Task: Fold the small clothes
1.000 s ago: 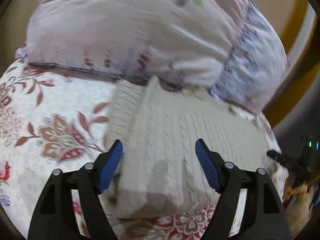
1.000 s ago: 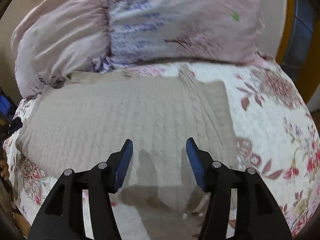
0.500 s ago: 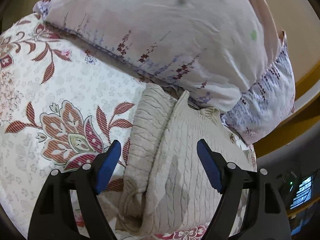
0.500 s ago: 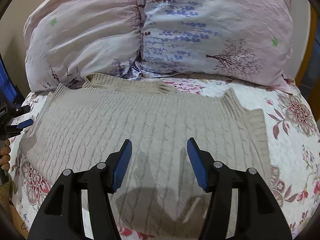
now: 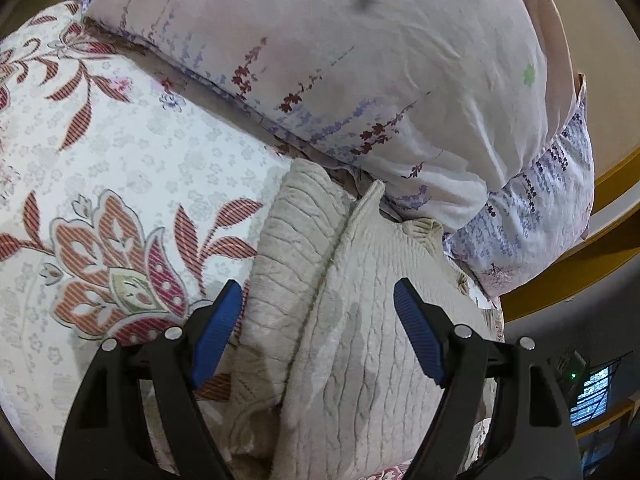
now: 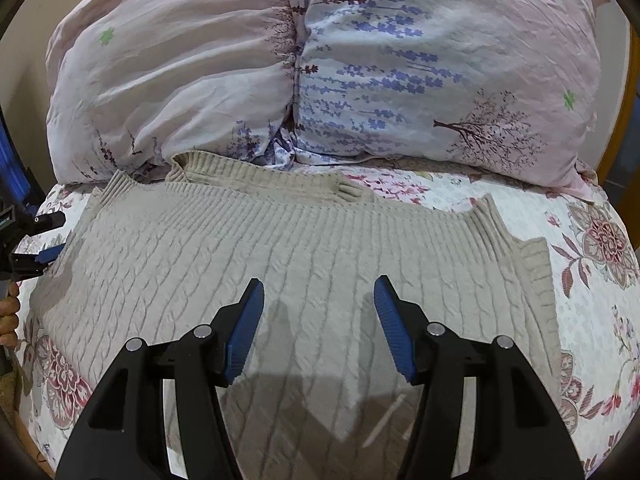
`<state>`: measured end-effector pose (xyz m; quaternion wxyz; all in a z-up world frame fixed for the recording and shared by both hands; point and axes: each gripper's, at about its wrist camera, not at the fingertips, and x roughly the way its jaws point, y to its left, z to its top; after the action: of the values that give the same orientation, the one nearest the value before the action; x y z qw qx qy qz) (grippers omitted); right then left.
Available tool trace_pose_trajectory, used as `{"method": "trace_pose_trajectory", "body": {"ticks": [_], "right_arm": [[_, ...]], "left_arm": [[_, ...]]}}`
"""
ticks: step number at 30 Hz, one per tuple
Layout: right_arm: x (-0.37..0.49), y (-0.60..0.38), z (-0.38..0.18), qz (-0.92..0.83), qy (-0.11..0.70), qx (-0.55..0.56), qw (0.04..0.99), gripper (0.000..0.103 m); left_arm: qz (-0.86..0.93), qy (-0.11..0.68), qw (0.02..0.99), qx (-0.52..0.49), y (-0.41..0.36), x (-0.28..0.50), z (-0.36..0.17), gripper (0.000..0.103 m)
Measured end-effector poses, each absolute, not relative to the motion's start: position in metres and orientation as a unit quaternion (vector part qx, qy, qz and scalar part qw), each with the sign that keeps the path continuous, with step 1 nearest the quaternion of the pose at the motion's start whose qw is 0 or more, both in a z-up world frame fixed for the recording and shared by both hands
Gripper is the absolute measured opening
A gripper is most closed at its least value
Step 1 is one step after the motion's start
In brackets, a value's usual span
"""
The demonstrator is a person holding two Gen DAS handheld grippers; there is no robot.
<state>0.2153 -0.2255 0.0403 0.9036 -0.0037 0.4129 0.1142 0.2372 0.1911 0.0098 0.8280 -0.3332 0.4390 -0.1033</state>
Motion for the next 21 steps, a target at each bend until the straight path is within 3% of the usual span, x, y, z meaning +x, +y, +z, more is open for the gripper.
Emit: {"method": "trace_pose_trajectory", "body": {"ticks": [21], "right_arm": [[0.225, -0.201, 0.020, 0.102, 0.427, -0.056, 0.897, 0.062]], "left_arm": [[-0.109, 0.436, 0.826, -0.339, 0.180, 0.243, 0.012, 0.078]]}}
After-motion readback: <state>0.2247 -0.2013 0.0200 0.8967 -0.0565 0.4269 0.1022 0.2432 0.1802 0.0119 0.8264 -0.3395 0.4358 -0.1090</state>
